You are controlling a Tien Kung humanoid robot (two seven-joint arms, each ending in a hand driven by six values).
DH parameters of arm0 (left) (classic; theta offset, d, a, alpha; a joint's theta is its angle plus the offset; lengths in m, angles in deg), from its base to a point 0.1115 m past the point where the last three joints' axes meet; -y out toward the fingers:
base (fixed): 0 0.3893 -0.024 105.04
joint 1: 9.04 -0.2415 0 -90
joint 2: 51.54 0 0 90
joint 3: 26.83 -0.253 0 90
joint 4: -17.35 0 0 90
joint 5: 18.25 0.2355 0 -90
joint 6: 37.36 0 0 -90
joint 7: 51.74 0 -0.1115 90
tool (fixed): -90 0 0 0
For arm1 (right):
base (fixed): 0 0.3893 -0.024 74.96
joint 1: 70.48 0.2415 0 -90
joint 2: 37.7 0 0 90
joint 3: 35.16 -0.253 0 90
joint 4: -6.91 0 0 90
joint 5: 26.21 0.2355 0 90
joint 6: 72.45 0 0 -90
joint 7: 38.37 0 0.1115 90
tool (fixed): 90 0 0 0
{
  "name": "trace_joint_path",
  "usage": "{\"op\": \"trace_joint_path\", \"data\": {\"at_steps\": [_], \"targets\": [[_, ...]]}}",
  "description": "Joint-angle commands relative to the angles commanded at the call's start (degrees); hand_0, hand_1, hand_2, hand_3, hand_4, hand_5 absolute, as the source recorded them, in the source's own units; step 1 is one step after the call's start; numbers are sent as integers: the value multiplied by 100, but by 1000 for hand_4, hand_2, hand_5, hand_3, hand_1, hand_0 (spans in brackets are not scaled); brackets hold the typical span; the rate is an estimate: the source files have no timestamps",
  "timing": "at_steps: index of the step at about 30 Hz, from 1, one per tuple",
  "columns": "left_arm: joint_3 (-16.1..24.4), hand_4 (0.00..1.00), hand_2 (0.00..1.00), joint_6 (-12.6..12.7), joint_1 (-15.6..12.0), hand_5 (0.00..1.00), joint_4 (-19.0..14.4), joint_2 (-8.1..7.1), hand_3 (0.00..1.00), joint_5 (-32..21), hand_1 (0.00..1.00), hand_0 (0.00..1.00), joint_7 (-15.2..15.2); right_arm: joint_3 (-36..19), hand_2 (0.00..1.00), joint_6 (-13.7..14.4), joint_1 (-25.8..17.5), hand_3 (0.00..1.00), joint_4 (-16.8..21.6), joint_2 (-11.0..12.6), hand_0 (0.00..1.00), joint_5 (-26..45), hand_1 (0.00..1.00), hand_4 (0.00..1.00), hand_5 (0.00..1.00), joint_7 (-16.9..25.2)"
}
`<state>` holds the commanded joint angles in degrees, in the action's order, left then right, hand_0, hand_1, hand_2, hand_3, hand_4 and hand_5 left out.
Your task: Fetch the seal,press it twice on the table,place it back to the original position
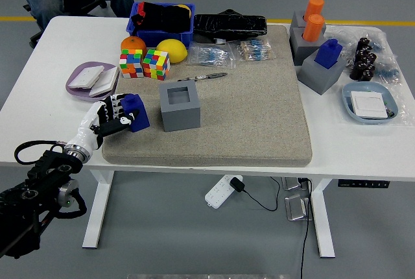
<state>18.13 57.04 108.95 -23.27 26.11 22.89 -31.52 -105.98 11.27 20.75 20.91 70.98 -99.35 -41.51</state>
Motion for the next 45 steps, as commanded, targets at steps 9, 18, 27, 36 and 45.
{"op": "trace_joint_path", "data": {"at_steps": [9, 18, 27, 36, 45], "targets": [[-19, 599, 454, -8, 34, 2, -14, -21, 650, -42, 597, 730, -2, 6, 650, 0, 6, 616, -1, -7, 763, 2, 672, 793, 494, -6], [54, 600, 454, -62, 326, 2, -93, -146, 650, -120, 596, 729, 21, 6, 649, 2, 10, 617, -2, 7, 763, 3, 673, 793, 494, -6], [52, 601, 454, -151, 828, 2, -351, -260, 647, -228, 596, 732, 32, -14, 649, 1, 22, 617, -3, 12, 763, 0, 672, 793, 494, -10], [-431, 599, 454, -190, 1188, 2, -601, -206, 645, -365, 594, 730, 34, -1, 649, -5, 33, 617, -6, 9, 763, 13, 672, 793, 494, -13], [-789, 600, 453, -172, 1320, 2, -477, 41, 644, -446, 595, 731, 9, 28, 650, -3, 41, 616, -5, 16, 763, 32, 673, 793, 493, -9]]}}
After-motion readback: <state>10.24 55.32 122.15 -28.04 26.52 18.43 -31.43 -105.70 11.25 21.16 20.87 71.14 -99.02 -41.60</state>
